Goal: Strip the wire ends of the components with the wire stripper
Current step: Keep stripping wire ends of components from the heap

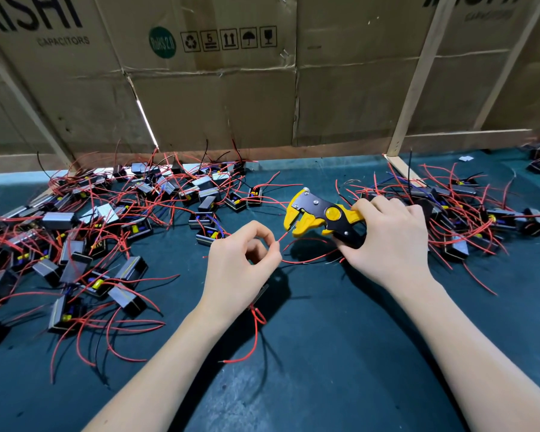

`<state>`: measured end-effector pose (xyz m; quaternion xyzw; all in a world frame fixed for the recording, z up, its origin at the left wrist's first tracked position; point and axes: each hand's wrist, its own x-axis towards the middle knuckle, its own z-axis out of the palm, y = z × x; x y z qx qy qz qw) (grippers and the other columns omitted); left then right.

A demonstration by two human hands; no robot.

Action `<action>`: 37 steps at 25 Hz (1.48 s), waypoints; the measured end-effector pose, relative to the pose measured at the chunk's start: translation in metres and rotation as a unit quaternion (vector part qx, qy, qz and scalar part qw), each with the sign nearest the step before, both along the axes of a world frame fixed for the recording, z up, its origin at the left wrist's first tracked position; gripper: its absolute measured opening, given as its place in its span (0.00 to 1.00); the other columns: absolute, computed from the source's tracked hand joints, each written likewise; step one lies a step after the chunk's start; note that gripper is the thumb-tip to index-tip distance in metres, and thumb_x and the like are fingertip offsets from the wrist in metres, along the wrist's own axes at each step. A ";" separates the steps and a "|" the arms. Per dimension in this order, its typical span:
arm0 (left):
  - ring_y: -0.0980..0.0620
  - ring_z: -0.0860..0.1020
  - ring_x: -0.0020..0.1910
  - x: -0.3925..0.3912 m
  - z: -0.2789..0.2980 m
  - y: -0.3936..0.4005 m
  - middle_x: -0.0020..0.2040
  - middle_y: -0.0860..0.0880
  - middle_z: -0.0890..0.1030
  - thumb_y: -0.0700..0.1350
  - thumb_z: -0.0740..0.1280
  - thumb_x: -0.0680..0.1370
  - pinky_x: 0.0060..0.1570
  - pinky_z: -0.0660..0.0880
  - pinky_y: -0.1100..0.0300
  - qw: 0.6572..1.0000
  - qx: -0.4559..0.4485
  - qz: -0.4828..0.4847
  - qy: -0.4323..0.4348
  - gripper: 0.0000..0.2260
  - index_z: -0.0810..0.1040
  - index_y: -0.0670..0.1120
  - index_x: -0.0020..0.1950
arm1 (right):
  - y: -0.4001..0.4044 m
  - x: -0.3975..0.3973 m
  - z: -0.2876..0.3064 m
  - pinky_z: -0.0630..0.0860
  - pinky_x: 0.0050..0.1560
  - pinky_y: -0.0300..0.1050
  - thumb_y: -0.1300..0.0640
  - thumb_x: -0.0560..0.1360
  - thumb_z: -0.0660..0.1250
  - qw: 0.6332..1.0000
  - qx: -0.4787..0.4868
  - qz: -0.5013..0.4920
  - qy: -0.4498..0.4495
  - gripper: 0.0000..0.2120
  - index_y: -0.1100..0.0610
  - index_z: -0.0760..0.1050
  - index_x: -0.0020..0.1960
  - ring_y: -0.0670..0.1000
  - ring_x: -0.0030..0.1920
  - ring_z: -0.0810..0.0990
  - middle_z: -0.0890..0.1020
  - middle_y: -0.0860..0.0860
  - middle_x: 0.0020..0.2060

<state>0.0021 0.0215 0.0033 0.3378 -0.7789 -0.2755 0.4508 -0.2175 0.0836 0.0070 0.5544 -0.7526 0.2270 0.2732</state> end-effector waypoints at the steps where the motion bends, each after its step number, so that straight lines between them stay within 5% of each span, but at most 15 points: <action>1: 0.49 0.69 0.25 0.000 0.000 -0.001 0.24 0.48 0.75 0.40 0.69 0.73 0.32 0.68 0.65 1.000 -0.002 0.003 -0.004 0.05 0.74 0.46 0.39 | 0.000 0.000 0.000 0.63 0.44 0.50 0.40 0.64 0.74 1.000 0.000 0.001 -0.001 0.21 0.55 0.76 0.45 0.59 0.42 0.76 0.77 0.52 0.38; 14: 0.50 0.69 0.25 -0.003 -0.003 0.000 0.25 0.48 0.75 0.40 0.69 0.77 0.32 0.67 0.65 1.000 0.011 -0.010 -0.010 0.06 0.74 0.46 0.41 | 0.001 0.007 0.003 0.67 0.45 0.50 0.37 0.65 0.72 0.996 0.011 0.051 -0.075 0.21 0.53 0.77 0.47 0.57 0.44 0.78 0.78 0.49 0.39; 22: 0.56 0.68 0.26 0.000 -0.001 -0.002 0.26 0.53 0.74 0.42 0.70 0.76 0.33 0.64 0.68 1.000 -0.001 0.001 -0.017 0.06 0.74 0.48 0.41 | 0.002 0.009 0.006 0.65 0.33 0.44 0.44 0.62 0.79 0.996 -0.020 0.032 -0.083 0.17 0.55 0.77 0.35 0.61 0.34 0.79 0.80 0.53 0.30; 26: 0.56 0.72 0.33 0.001 0.002 -0.002 0.35 0.55 0.76 0.46 0.67 0.76 0.37 0.68 0.61 0.996 -0.051 0.043 -0.052 0.03 0.75 0.49 0.43 | 0.002 0.002 0.006 0.68 0.44 0.52 0.43 0.63 0.76 0.997 -0.060 0.014 -0.051 0.21 0.57 0.78 0.48 0.60 0.44 0.78 0.80 0.54 0.40; 29: 0.57 0.73 0.34 0.000 0.000 -0.006 0.39 0.55 0.75 0.39 0.66 0.79 0.41 0.71 0.56 0.998 -0.026 0.034 -0.045 0.02 0.75 0.45 0.47 | 0.001 -0.003 0.006 0.68 0.46 0.52 0.41 0.65 0.75 0.993 -0.083 -0.008 -0.084 0.22 0.56 0.78 0.49 0.60 0.45 0.78 0.80 0.53 0.42; 32: 0.56 0.80 0.54 -0.003 0.005 0.000 0.54 0.52 0.80 0.32 0.60 0.80 0.58 0.75 0.58 0.995 0.051 -0.080 0.006 0.11 0.71 0.43 0.61 | 0.001 -0.006 0.006 0.68 0.46 0.52 0.41 0.67 0.75 0.991 -0.090 -0.010 -0.097 0.21 0.55 0.79 0.50 0.60 0.46 0.78 0.81 0.53 0.42; 34: 0.54 0.78 0.61 0.000 0.012 0.001 0.64 0.50 0.77 0.33 0.60 0.79 0.62 0.72 0.63 0.993 -0.001 -0.113 0.025 0.17 0.69 0.43 0.67 | 0.001 -0.006 0.007 0.69 0.47 0.52 0.41 0.66 0.75 0.990 -0.093 -0.008 -0.109 0.21 0.55 0.79 0.51 0.60 0.46 0.78 0.81 0.53 0.42; 37: 0.52 0.78 0.56 0.017 0.016 -0.016 0.58 0.49 0.79 0.35 0.63 0.77 0.57 0.72 0.60 0.987 -0.159 0.010 -0.032 0.14 0.75 0.42 0.62 | 0.002 -0.002 0.011 0.71 0.49 0.54 0.43 0.66 0.76 0.984 -0.114 0.006 -0.138 0.20 0.55 0.79 0.51 0.59 0.48 0.79 0.81 0.52 0.43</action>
